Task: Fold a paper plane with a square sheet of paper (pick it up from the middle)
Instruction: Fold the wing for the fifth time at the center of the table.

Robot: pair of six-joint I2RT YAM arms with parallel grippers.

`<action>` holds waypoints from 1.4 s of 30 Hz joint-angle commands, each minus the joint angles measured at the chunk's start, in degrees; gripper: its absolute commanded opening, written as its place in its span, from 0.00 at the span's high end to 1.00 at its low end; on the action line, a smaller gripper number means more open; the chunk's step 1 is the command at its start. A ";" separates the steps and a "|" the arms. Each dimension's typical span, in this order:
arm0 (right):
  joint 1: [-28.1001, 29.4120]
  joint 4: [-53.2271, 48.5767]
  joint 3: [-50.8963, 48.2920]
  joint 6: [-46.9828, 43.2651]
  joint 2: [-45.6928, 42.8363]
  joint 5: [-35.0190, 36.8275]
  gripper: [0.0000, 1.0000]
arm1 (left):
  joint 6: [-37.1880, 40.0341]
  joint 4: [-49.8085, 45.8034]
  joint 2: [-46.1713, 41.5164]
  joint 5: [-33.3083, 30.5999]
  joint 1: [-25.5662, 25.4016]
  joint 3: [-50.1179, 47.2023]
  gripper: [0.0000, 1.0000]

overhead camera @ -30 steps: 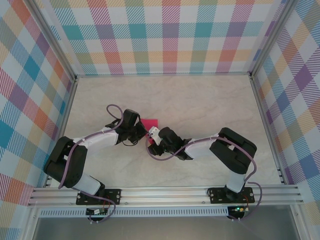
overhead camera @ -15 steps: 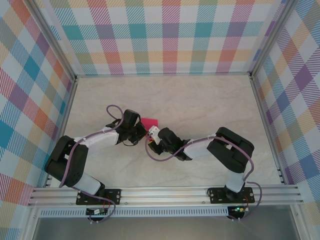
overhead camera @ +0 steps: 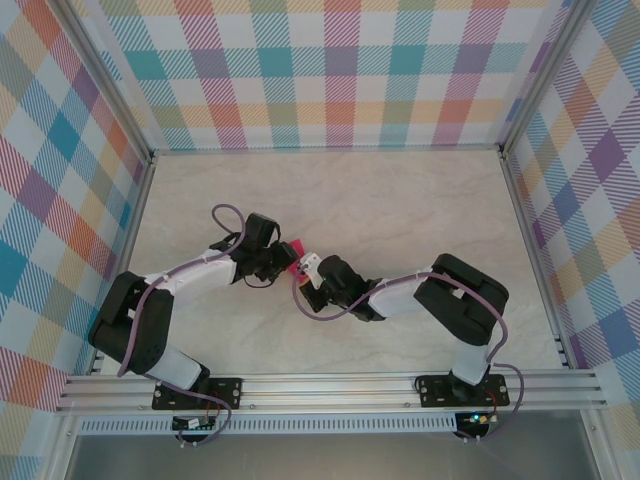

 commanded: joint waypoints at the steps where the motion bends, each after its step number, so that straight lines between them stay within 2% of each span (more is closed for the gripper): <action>1: -1.78 0.04 -0.92 4.24 -1.14 -5.91 0.98 | 2.27 -3.10 -3.54 -1.88 2.08 0.79 0.53; 8: -6.79 1.59 -1.80 11.20 -1.90 -15.25 0.99 | 4.50 -5.38 -7.71 -2.81 4.80 -1.01 0.40; 14: -11.64 2.20 -0.42 18.34 -0.59 -25.36 1.00 | 6.92 -1.94 -9.47 -1.43 4.90 -3.62 0.34; 19: -14.07 1.38 1.95 21.94 1.14 -31.42 1.00 | 8.36 2.41 -10.86 -0.48 4.90 -7.32 0.33; 26: -14.71 -0.20 5.18 24.86 4.46 -35.55 1.00 | 10.63 8.34 -10.31 4.19 4.72 -10.51 0.34; 35: -15.21 0.94 7.09 29.07 7.68 -37.83 1.00 | 12.39 12.74 -9.40 4.96 4.46 -12.59 0.36; 42: -16.61 5.89 7.00 35.18 10.37 -40.27 1.00 | 14.15 16.36 -6.68 5.14 3.76 -13.25 0.40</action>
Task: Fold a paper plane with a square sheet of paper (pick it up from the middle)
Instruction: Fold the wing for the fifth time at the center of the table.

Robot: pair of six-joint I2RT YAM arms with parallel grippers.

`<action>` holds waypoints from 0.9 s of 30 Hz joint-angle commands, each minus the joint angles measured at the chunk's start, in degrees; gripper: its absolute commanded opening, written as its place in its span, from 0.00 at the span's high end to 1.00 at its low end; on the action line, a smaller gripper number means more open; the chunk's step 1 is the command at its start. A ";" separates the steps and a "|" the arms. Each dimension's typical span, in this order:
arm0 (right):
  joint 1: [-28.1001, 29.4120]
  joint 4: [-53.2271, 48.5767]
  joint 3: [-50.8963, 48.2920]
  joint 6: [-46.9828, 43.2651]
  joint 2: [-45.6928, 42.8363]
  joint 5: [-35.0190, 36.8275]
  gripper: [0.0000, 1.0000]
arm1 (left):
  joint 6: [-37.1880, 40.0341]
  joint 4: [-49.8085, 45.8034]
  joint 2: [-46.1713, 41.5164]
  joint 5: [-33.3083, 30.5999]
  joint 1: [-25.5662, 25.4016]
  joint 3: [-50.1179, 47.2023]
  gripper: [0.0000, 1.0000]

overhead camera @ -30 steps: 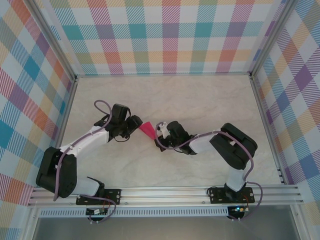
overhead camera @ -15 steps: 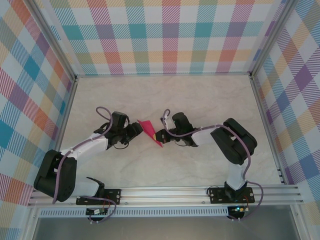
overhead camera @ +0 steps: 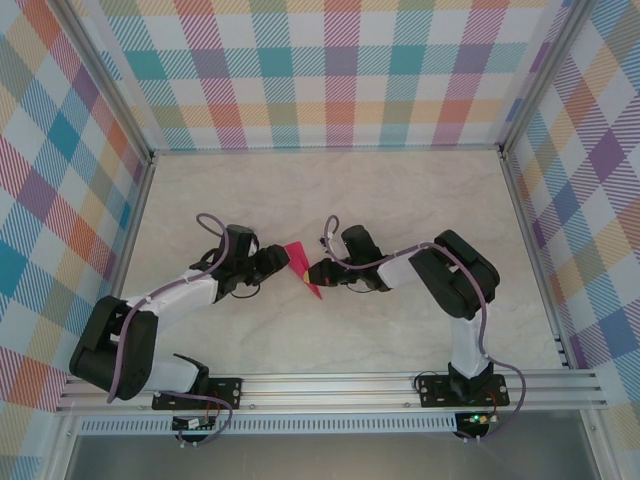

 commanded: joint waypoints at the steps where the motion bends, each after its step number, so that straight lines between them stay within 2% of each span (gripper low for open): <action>1: -0.99 4.58 1.07 4.48 1.84 -3.09 1.00 | 2.13 3.39 1.75 0.77 -0.81 -1.10 0.40; 13: -3.73 9.99 0.62 13.75 4.51 -6.28 1.00 | 3.02 7.01 4.75 0.06 -2.04 -1.27 0.45; 20: -4.00 6.79 1.67 14.79 5.03 -6.44 1.00 | 3.00 8.34 6.48 -0.11 -2.97 -0.33 0.48; 27: -4.34 5.92 1.87 16.57 6.32 -6.46 1.00 | 2.73 10.58 9.05 -0.86 -3.90 1.18 0.56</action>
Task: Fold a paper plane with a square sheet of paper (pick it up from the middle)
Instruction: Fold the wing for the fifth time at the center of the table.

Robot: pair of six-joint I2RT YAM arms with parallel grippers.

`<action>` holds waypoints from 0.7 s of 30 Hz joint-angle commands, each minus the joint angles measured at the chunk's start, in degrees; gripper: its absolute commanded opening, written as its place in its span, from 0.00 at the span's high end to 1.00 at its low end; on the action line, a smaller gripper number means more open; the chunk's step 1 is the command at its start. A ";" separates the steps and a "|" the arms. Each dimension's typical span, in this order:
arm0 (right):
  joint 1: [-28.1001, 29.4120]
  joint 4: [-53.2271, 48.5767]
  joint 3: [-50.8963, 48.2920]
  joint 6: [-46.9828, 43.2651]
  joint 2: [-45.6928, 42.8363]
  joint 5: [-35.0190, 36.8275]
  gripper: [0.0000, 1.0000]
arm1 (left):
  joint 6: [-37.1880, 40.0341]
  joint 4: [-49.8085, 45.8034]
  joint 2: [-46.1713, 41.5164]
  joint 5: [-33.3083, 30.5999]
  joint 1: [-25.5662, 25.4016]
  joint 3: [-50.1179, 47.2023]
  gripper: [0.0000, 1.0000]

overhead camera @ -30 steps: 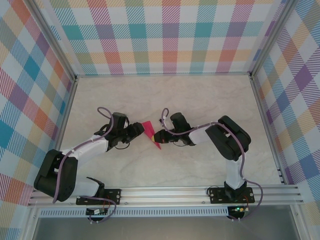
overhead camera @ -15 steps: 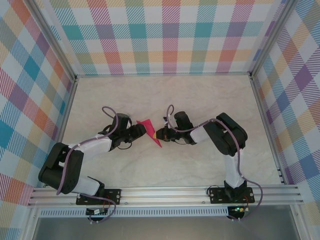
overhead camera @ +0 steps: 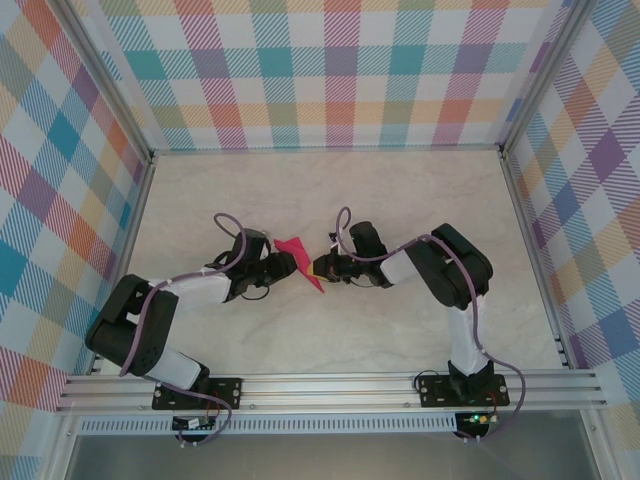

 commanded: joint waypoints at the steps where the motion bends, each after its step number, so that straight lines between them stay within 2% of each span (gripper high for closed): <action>1: -0.66 -0.85 1.09 1.24 1.76 -1.09 1.00 | 0.46 2.49 1.45 -0.88 -0.72 2.01 0.57; 11: -1.65 -1.04 0.54 3.45 2.62 -1.03 1.00 | 0.34 6.96 4.65 -1.63 -1.07 2.90 0.70; 21: -2.24 -0.89 0.51 6.32 4.06 -1.31 1.00 | 0.79 11.45 6.44 0.51 -1.24 2.84 0.76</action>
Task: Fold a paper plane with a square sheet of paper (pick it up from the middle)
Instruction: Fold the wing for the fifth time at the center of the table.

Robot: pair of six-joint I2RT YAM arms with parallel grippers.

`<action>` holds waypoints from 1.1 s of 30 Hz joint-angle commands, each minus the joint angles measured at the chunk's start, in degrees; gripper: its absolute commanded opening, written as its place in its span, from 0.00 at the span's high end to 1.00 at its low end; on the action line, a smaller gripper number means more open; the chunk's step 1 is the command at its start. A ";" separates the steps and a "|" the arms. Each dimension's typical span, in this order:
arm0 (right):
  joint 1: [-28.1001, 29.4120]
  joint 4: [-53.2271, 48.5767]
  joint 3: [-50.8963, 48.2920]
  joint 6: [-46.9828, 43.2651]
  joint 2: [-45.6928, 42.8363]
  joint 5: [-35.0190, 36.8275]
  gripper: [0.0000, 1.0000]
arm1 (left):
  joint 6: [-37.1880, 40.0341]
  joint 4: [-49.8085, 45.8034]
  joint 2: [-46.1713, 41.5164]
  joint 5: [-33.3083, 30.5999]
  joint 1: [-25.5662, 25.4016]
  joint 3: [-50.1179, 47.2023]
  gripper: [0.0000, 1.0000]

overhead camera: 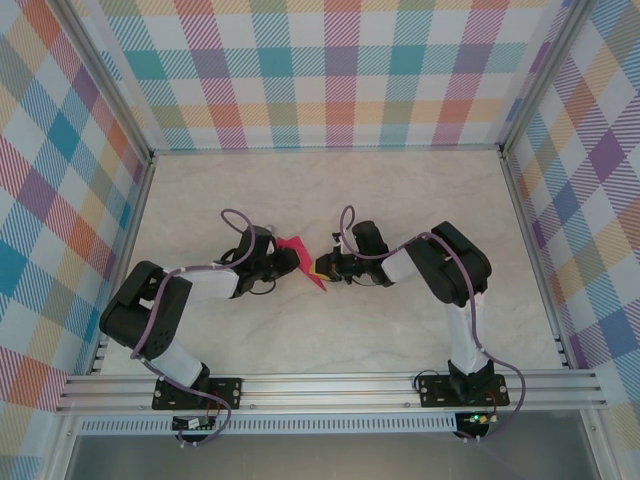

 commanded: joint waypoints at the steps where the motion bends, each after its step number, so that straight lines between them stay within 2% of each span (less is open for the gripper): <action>1: -0.91 -1.44 0.13 1.83 2.83 0.23 1.00 | 0.68 3.78 1.01 1.45 -0.55 1.12 0.76; 14: -1.20 -4.55 0.51 2.22 3.42 0.37 1.00 | 1.12 6.14 4.17 3.09 -0.48 2.12 0.79; 25: -1.30 -6.25 0.74 1.86 4.03 0.47 1.00 | 1.86 10.47 3.02 4.13 -0.63 0.39 0.79; 33: -1.33 -7.02 0.92 1.64 4.48 0.32 1.00 | 1.39 8.66 5.85 3.26 -0.63 2.11 0.81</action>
